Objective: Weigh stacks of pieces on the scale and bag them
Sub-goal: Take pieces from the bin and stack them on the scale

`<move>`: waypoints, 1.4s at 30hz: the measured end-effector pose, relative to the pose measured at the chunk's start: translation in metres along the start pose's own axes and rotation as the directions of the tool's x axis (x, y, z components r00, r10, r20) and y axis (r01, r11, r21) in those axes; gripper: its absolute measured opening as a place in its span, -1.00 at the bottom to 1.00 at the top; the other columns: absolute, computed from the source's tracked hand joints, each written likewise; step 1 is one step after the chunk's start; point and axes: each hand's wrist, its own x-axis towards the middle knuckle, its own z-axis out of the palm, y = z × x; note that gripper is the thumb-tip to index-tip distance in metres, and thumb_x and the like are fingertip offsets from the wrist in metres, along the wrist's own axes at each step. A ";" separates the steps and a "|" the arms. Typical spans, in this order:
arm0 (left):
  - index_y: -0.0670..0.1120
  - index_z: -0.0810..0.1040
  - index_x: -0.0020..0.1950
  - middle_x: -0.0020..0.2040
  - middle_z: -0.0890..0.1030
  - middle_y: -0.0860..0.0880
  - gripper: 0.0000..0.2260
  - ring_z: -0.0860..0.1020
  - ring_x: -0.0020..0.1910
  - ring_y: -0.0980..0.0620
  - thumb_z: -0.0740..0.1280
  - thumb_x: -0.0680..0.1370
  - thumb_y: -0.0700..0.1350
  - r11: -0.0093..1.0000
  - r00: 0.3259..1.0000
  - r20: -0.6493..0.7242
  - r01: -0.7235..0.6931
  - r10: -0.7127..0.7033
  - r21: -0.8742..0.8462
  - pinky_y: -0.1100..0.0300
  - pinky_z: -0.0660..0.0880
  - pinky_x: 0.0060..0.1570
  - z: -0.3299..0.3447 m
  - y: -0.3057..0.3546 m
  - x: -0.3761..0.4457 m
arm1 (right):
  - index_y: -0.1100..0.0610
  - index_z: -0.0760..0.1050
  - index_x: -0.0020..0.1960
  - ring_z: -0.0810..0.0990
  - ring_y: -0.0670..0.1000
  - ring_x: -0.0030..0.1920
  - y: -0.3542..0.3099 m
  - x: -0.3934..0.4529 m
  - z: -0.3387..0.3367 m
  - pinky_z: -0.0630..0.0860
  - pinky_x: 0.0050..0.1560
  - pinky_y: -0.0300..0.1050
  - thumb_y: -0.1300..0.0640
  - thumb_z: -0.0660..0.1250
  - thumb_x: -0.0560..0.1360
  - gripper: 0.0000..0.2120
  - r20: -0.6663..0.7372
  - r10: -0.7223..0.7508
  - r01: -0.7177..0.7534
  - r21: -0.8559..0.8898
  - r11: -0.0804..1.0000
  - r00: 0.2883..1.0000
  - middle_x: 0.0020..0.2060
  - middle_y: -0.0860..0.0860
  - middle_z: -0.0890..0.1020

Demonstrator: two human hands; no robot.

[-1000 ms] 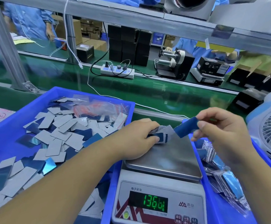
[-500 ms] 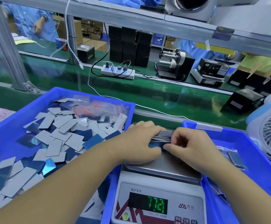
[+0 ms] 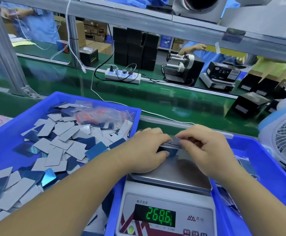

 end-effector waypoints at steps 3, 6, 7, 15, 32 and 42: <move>0.10 0.48 0.35 0.06 0.44 0.08 -0.72 0.39 0.18 0.02 0.25 0.63 0.01 1.000 1.000 -0.005 -0.007 0.007 -0.024 0.04 0.33 0.26 0.000 -0.002 0.000 | -0.12 0.59 -0.19 0.57 -0.12 -0.27 0.005 -0.001 -0.005 0.44 -0.21 -0.28 0.28 0.41 0.50 -0.72 0.057 0.198 -0.204 0.133 0.970 0.978 -0.30 -0.19 0.63; 0.11 0.46 0.37 0.08 0.44 0.09 -0.70 0.38 0.19 0.04 0.24 0.63 0.00 0.999 1.000 0.004 0.008 -0.008 -0.045 0.06 0.32 0.26 0.000 -0.002 0.001 | -0.11 0.62 -0.22 0.48 -0.18 -0.39 0.011 0.001 -0.013 0.36 -0.34 -0.41 0.18 0.45 0.47 -0.80 0.093 0.311 -0.319 0.076 0.945 0.946 -0.36 -0.24 0.59; 0.12 0.45 0.39 0.08 0.44 0.10 -0.69 0.37 0.20 0.04 0.24 0.63 0.00 0.999 1.000 0.006 0.012 -0.012 -0.045 0.07 0.31 0.26 0.000 -0.002 0.001 | -0.14 0.62 -0.26 0.49 -0.20 -0.36 0.012 0.002 -0.015 0.36 -0.33 -0.43 0.15 0.46 0.47 -0.79 0.099 0.309 -0.312 0.009 0.950 0.946 -0.33 -0.28 0.58; 0.08 0.24 0.52 0.30 0.44 0.07 -0.47 0.31 0.32 0.03 0.23 0.55 -0.11 0.998 0.999 -0.003 0.041 -0.041 -0.048 0.04 0.25 0.37 0.002 0.003 0.000 | -0.24 0.60 -0.15 0.53 -0.29 -0.19 0.000 0.000 -0.013 0.40 -0.23 -0.44 0.16 0.29 0.48 -0.71 0.234 0.306 -0.264 -0.195 0.945 0.923 -0.33 -0.28 0.61; 0.11 0.29 0.25 0.24 0.45 -0.08 -0.38 0.49 0.20 0.05 0.16 0.20 -0.21 0.515 0.977 -0.035 0.081 -0.212 -0.853 0.39 0.43 -0.29 0.006 0.023 0.010 | -0.20 0.58 -0.09 0.50 -0.35 -0.22 -0.016 -0.003 0.008 0.32 -0.22 -0.52 0.14 0.49 0.34 -0.73 0.188 0.184 -0.166 -0.107 0.980 0.965 -0.31 -0.39 0.57; 0.19 0.36 0.13 0.19 0.48 0.01 -0.47 0.52 0.25 0.10 0.14 0.22 -0.22 0.552 0.983 -0.069 0.036 -0.169 -0.833 0.31 0.47 -0.04 0.006 0.017 0.012 | -0.08 0.64 0.06 0.47 -0.36 -0.14 -0.012 -0.004 0.007 0.31 -0.10 -0.53 0.19 0.49 0.35 -0.68 0.125 0.078 -0.056 -0.172 0.983 0.989 -0.22 -0.28 0.54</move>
